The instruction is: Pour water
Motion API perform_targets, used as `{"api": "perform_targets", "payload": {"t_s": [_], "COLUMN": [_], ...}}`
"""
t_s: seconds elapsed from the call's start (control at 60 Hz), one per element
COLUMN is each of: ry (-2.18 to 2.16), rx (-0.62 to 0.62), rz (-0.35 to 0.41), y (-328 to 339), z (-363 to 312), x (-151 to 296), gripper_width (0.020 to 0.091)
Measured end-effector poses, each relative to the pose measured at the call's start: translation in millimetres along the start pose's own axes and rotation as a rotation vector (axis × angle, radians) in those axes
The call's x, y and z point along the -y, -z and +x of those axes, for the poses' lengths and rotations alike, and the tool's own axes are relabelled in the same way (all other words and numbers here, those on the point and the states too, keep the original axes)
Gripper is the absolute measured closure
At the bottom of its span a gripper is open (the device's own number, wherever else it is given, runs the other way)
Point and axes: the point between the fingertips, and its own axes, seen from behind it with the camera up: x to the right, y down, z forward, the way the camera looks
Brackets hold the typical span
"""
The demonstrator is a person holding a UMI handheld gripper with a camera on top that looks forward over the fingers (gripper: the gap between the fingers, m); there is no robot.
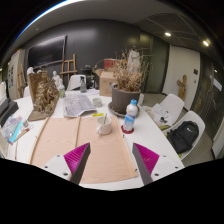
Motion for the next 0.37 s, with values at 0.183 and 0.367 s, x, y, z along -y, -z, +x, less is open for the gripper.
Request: {"api": "perform_targets", "payload": {"t_s": [0.183,0.367], "ry": [0.035,0.04], "rx": [0.01,0.012], "rz": [0.001,0.0], "y": [46.8,61.2], "z": [-25.2,-35.2], "x": [-15.1,-21.9], "gripper_width": [0.0246,0.0247]}}
